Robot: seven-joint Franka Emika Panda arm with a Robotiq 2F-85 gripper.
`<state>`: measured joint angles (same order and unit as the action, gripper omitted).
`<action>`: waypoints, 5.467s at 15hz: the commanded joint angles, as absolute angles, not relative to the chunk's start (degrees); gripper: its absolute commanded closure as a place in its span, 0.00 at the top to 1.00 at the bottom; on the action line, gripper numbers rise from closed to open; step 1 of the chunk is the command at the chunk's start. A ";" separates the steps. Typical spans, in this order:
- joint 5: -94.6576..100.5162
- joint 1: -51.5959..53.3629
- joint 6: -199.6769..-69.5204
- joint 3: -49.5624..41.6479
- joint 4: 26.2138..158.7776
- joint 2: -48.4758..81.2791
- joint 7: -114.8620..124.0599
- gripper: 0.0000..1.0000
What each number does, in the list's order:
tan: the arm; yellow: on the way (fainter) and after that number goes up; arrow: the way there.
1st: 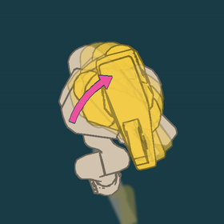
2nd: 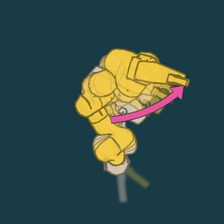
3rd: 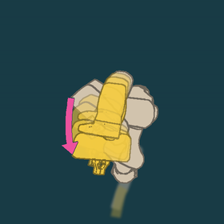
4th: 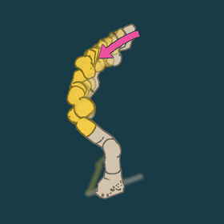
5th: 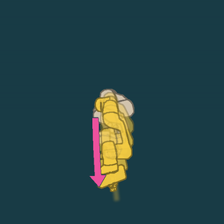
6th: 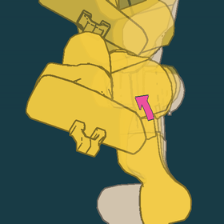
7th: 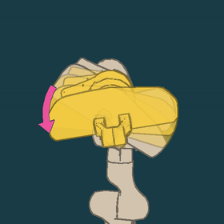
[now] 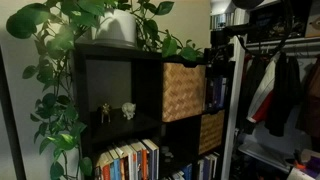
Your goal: Slightly pull the basket and pick up two pairs of socks and place them on top of the book shelf. Push the basket back inward.
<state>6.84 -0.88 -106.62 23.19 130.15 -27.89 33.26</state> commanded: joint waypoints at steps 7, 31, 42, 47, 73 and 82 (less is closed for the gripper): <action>7.84 1.31 -106.32 21.43 129.95 -27.39 34.13 1.00; 10.23 4.83 -125.53 10.22 132.10 -25.23 -0.31 1.00; 8.56 9.72 -146.79 4.76 136.17 -20.92 -22.93 1.00; 8.16 11.48 -153.42 3.26 137.07 -18.37 -30.36 1.00; 2.30 14.78 -162.82 -1.33 139.67 -16.15 -51.24 1.00; -3.19 14.11 -146.52 -1.36 138.17 -21.15 -54.44 1.00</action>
<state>-2.26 14.20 -152.61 -1.19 136.91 -17.06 -54.27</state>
